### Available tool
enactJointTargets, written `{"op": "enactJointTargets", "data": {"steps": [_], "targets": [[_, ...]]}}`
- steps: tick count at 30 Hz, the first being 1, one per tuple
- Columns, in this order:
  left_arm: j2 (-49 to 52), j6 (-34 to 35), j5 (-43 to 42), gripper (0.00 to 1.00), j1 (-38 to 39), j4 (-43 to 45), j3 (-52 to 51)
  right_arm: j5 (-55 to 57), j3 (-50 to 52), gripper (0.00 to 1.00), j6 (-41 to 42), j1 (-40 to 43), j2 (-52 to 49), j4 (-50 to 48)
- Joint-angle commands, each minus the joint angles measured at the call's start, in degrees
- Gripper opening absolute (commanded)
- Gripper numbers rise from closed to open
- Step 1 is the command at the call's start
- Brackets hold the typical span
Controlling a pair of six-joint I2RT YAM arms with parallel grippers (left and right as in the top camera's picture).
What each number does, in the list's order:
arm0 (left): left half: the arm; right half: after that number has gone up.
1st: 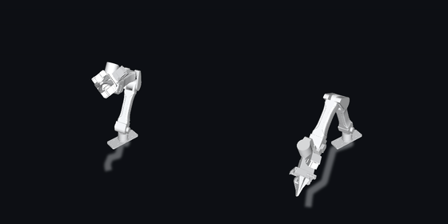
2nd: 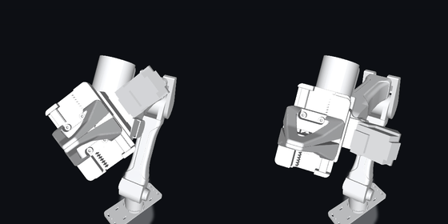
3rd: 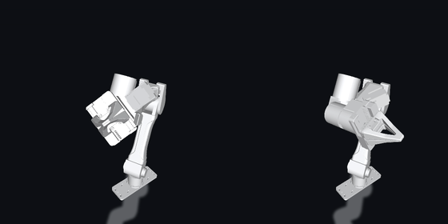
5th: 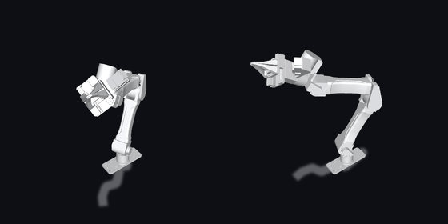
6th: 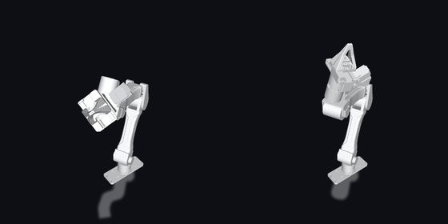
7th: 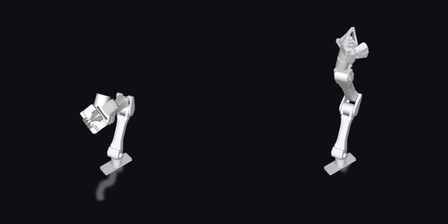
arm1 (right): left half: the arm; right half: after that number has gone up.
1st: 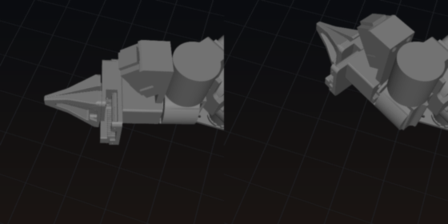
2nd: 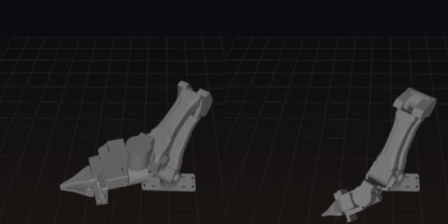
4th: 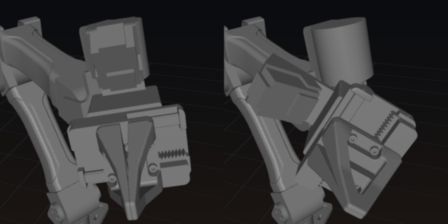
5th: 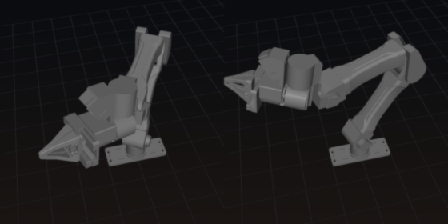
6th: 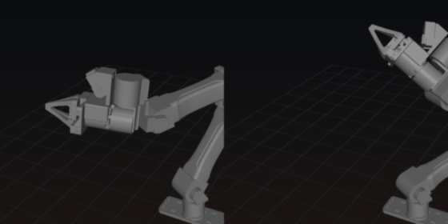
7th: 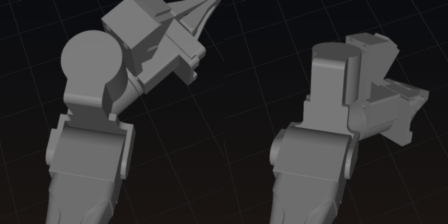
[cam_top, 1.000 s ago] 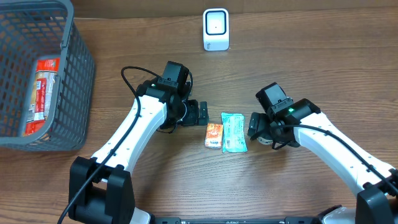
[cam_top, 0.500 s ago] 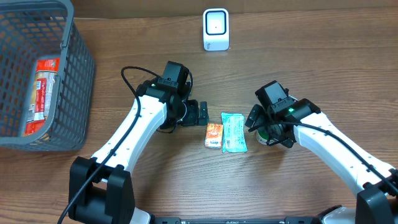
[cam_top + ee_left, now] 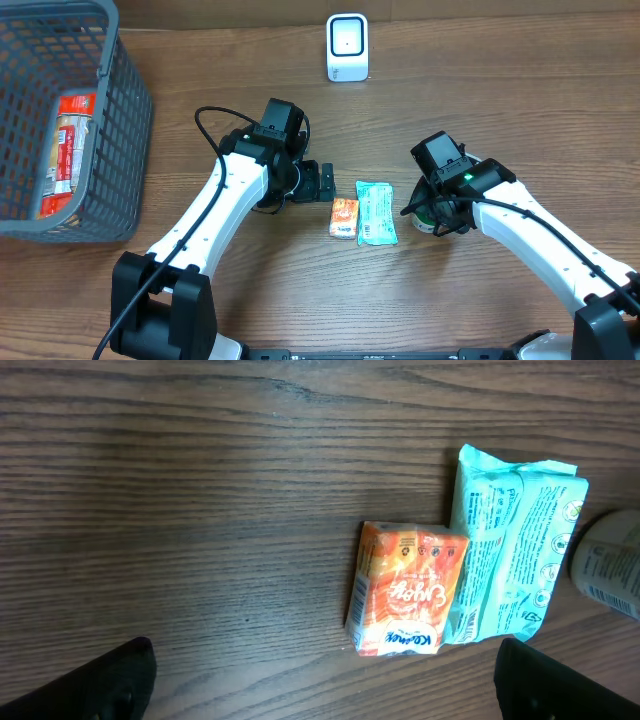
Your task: Scan the item barcode
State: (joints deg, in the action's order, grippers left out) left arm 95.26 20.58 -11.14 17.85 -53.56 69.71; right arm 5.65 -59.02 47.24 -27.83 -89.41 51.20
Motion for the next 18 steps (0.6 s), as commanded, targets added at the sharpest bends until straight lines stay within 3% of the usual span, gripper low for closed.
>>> {"op": "enactJointTargets", "data": {"steps": [1,6,9,10,11,18], "targets": [[-0.26,-1.29,0.15,1.00,-0.20,0.07,0.61,0.74,0.22,0.57,-11.47,-0.13,0.00,0.07],[-0.26,-1.29,0.17,1.00,-0.20,0.04,0.61,0.74,0.22,0.58,-29.53,-0.13,0.00,0.85],[-0.26,-1.29,0.17,1.00,-0.20,0.04,0.61,0.74,0.22,0.81,-35.32,-0.13,0.00,1.66],[-0.26,-1.29,0.15,1.00,-0.20,0.07,0.61,0.72,0.20,0.86,-35.28,-0.11,0.00,1.55],[-0.26,-1.29,0.17,1.00,-0.20,0.04,0.61,0.72,0.20,0.99,-34.80,-0.11,0.00,1.42],[-0.26,-1.29,0.15,1.00,-0.20,0.04,0.63,0.72,0.22,0.96,-18.18,-0.13,0.00,1.42]]}}
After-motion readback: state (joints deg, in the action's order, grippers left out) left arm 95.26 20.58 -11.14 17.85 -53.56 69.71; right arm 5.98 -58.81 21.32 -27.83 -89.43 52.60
